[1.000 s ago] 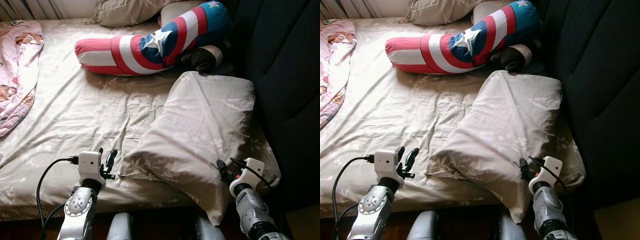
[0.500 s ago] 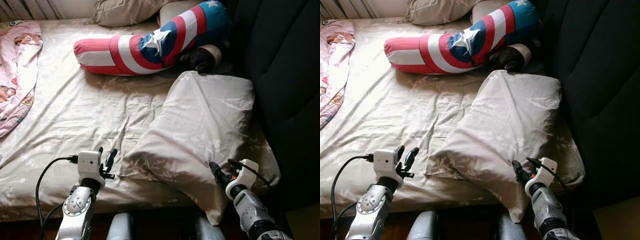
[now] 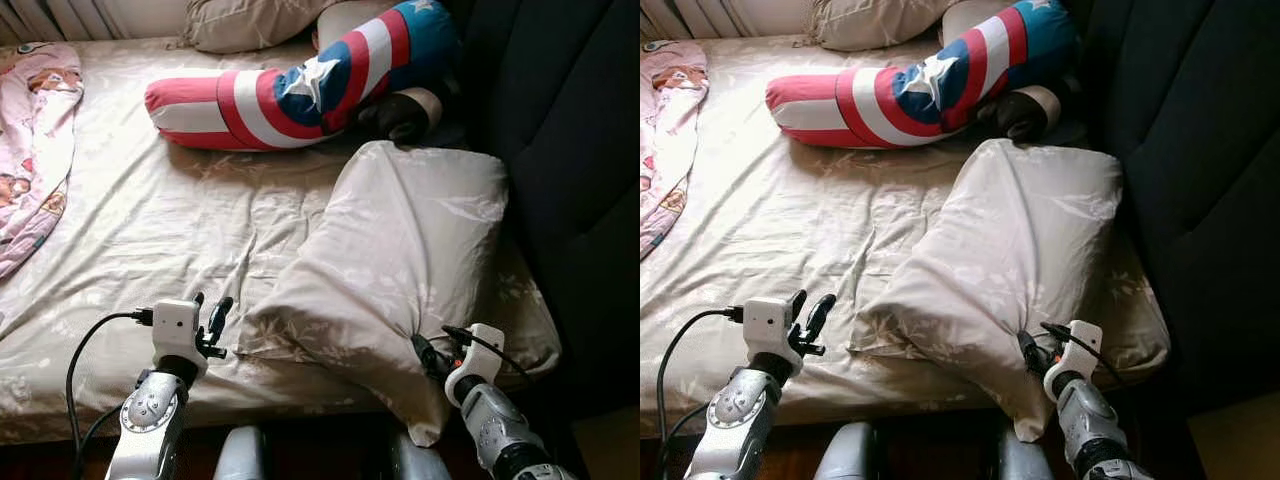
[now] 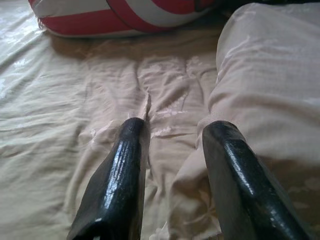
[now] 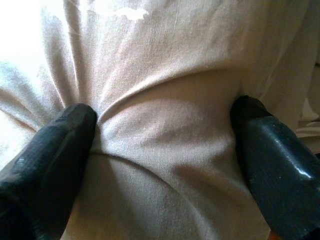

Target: Clean up the room

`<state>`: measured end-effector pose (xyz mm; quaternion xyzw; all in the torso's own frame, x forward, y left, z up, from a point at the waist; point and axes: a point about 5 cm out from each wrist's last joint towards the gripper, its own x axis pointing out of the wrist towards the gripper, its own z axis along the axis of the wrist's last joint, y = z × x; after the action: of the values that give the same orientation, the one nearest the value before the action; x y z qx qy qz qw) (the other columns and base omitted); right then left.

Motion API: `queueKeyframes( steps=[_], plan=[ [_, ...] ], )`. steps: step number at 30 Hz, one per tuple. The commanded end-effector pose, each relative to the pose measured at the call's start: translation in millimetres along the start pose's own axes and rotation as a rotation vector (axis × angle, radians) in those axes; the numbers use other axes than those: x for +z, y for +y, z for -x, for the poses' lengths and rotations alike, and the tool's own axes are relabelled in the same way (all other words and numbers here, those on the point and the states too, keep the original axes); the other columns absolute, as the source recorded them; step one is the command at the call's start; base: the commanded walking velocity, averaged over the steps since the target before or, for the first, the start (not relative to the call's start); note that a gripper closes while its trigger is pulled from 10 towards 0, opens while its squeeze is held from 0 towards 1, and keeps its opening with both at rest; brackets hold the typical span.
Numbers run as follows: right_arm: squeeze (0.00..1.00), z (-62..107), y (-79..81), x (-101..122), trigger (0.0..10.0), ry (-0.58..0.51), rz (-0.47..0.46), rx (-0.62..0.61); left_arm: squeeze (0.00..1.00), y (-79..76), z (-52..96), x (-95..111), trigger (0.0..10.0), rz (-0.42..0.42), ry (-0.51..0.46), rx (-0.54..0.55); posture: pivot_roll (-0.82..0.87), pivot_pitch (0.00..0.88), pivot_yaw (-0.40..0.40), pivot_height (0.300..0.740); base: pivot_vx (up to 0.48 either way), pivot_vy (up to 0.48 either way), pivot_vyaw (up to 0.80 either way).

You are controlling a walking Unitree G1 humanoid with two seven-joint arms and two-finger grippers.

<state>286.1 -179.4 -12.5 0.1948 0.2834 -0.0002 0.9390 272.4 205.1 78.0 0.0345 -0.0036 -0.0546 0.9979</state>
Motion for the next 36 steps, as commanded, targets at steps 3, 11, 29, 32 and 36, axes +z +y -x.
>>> queueKeyframes(
  steps=[3,11,29,32,36],
  plan=[
    [0.00,7.1,12.3,-53.8,10.0,0.237,0.001,0.012,0.00,0.5,6.1,-0.7,10.0,-0.027,0.023,-0.024,0.19,0.255,0.069,0.642,0.000,0.000,0.00],
    [0.00,5.3,19.5,-55.7,0.0,0.248,0.013,0.000,0.00,2.2,12.3,1.3,10.0,-0.045,0.038,-0.040,0.20,0.270,0.090,0.642,0.000,0.000,0.00],
    [0.00,8.9,11.2,-59.9,0.0,0.239,0.016,-0.036,0.00,-2.0,17.0,-1.6,10.0,-0.036,0.068,-0.035,0.17,0.258,0.073,0.642,0.000,0.000,0.00],
    [0.00,8.7,10.1,-58.2,0.0,0.234,0.017,-0.037,0.00,-2.6,15.0,-1.6,10.0,-0.034,0.065,-0.033,0.17,0.249,0.069,0.642,0.000,0.000,0.00],
    [0.00,8.7,8.4,-56.6,0.0,0.228,0.028,-0.043,0.00,-4.4,13.3,-2.0,10.0,-0.030,0.063,-0.031,0.16,0.242,0.063,0.642,0.000,0.000,0.00]
  ],
)
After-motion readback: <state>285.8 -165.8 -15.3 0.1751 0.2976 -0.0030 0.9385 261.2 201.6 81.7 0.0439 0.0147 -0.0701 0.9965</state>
